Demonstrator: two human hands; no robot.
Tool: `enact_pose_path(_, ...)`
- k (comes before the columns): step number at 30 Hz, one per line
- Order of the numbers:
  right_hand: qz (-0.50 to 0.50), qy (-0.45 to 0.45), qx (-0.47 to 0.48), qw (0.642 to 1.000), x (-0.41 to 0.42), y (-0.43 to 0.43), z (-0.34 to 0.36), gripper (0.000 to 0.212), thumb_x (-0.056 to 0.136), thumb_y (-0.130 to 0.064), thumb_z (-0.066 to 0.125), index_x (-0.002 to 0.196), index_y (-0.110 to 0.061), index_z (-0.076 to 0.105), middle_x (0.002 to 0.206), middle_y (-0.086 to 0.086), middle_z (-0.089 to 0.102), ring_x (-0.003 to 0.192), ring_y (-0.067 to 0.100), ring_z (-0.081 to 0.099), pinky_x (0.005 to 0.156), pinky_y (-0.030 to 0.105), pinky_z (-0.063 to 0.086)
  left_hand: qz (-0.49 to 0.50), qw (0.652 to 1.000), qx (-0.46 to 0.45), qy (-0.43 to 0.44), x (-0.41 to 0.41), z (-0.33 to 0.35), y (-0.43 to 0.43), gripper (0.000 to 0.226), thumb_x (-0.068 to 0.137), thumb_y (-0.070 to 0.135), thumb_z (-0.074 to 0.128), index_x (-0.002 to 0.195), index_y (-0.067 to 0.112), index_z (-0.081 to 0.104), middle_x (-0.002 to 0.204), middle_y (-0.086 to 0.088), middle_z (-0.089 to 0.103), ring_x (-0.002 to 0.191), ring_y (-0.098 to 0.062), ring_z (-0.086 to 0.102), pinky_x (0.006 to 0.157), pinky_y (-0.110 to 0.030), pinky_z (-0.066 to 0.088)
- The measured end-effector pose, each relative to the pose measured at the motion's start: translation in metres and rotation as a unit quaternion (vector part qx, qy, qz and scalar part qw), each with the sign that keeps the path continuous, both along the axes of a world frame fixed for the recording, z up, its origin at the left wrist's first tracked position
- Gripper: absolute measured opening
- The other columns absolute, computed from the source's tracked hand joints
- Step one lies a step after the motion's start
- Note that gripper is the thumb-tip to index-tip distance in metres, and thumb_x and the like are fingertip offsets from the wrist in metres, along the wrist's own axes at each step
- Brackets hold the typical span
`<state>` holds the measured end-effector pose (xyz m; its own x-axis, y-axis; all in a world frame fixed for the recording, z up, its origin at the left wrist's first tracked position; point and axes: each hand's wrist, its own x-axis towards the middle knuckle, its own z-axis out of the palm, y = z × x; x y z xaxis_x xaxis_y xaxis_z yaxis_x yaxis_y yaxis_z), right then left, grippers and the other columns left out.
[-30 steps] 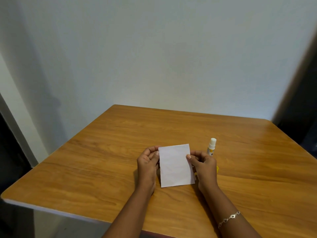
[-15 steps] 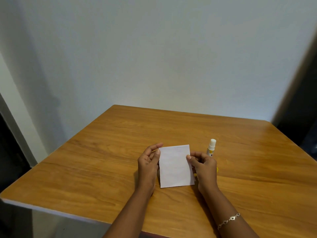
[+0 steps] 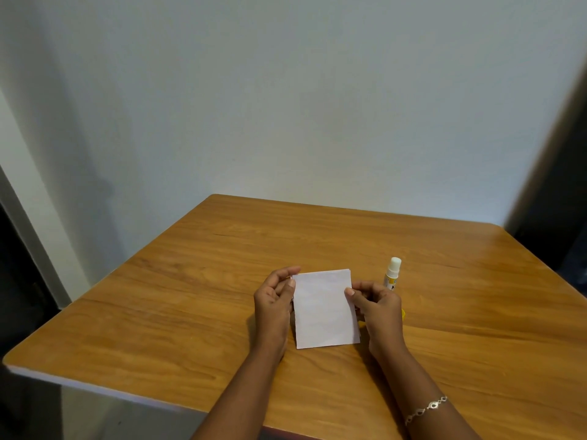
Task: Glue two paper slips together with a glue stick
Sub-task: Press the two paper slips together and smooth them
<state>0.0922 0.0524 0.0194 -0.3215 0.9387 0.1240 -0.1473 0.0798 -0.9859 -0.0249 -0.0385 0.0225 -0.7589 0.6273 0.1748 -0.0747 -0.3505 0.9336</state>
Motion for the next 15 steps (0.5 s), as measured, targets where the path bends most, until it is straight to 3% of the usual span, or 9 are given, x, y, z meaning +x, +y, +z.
enact_pose_path(7, 0.018, -0.003, 0.013, 1.000, 0.0007, -0.0026, 0.0032, 0.015, 0.079, 0.000, 0.063, 0.078, -0.014, 0.066, 0.072, 0.009, 0.063, 0.067, 0.018, 0.057, 0.052, 0.022, 0.046, 0.010, 1.000, -0.008, 0.000, -0.0007, -0.0011, 0.0006, 0.022, 0.091, 0.004, 0.047, 0.092, 0.019, 0.063, 0.089, -0.011, 0.066, 0.074, -0.018, 0.056, 0.059, -0.029, 0.043)
enact_pose_path(12, 0.027, -0.003, 0.019, 0.999, 0.0006, -0.0023, 0.0025, 0.014, 0.080, -0.002, 0.062, 0.083, -0.014, 0.067, 0.078, 0.016, 0.064, 0.071, 0.022, 0.057, 0.058, 0.030, 0.045, 0.014, 1.000, -0.010, -0.003, -0.0002, 0.0000, 0.0004, 0.023, 0.091, 0.004, 0.046, 0.090, 0.020, 0.063, 0.083, -0.006, 0.067, 0.070, -0.015, 0.056, 0.057, -0.029, 0.042)
enact_pose_path(15, 0.026, -0.003, 0.024, 0.999, -0.0001, -0.0015, 0.0022, 0.016, 0.081, -0.003, 0.063, 0.083, -0.019, 0.065, 0.069, 0.009, 0.055, 0.069, 0.021, 0.052, 0.058, 0.031, 0.043, 0.013, 1.000, -0.010, -0.002, 0.0000, 0.0005, -0.0006, 0.022, 0.092, 0.004, 0.046, 0.091, 0.019, 0.062, 0.082, -0.004, 0.067, 0.067, -0.012, 0.057, 0.056, -0.027, 0.042)
